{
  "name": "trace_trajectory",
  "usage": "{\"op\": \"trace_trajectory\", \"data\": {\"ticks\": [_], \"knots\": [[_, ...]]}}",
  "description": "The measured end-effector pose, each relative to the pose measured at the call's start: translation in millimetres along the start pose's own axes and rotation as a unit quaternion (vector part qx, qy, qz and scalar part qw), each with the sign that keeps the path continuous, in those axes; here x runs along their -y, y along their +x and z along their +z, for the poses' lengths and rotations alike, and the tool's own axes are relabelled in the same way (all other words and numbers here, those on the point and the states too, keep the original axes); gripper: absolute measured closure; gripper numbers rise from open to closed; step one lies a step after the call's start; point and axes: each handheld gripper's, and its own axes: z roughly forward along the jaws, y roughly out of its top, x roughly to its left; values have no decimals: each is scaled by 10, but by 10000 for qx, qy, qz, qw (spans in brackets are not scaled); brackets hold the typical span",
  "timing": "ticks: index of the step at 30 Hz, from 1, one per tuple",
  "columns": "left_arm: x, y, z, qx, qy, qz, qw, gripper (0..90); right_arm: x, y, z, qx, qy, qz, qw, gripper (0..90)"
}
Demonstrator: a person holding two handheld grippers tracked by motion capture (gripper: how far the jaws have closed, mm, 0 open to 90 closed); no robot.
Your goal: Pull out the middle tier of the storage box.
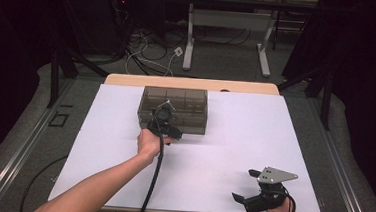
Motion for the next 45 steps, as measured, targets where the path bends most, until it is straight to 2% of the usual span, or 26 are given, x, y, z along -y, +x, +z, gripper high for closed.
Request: {"op": "trace_trajectory", "data": {"ticks": [4,9,14,17,19,23,27,29,30,32,33,35,39,42,44,45], "knots": [[78,41,-7,4,-36,500,9987,236,-1,3,0,11,22,10,10000,3],[162,90,-22,95,-173,865,9961,210,5,2,8,30,1,4,10000,1],[219,140,-50,213,-336,1056,9936,194,-2,0,-14,11,33,11,10000,0],[257,192,-27,349,-330,1063,9932,185,3,-3,2,30,2,-5,10000,0],[283,210,1,343,-336,1199,9916,178,7,-2,10,45,-1,7,10000,0],[330,236,11,383,-393,1347,9894,172,6,-5,8,53,58,-11,10000,0],[362,262,20,563,-442,1411,9874,156,10,-7,12,69,108,-7,9999,0],[379,271,25,499,-533,1545,9853,138,14,-11,19,65,98,1,9999,0],[390,273,22,536,-547,1538,9851,125,17,-11,28,73,67,4,10000,0],[399,287,9,588,-606,1658,9825,99,20,-8,29,80,90,15,9999,0],[408,282,3,586,-604,1680,9822,85,19,-11,28,82,85,0,9999,0],[416,288,-17,582,-669,1789,9799,62,15,-20,14,60,145,6,9999,0],[448,285,-54,620,-811,1950,9755,30,26,-25,18,106,93,19,9999,0],[490,289,-42,776,-870,1947,9739,2,26,-18,12,91,216,-2,9997,0],[487,260,-45,785,-836,2130,9703,2,30,-15,15,93,188,-40,9998,0],[491,248,-58,767,-895,2132,9699,2,31,-15,18,82,180,-37,9998,0]]}}
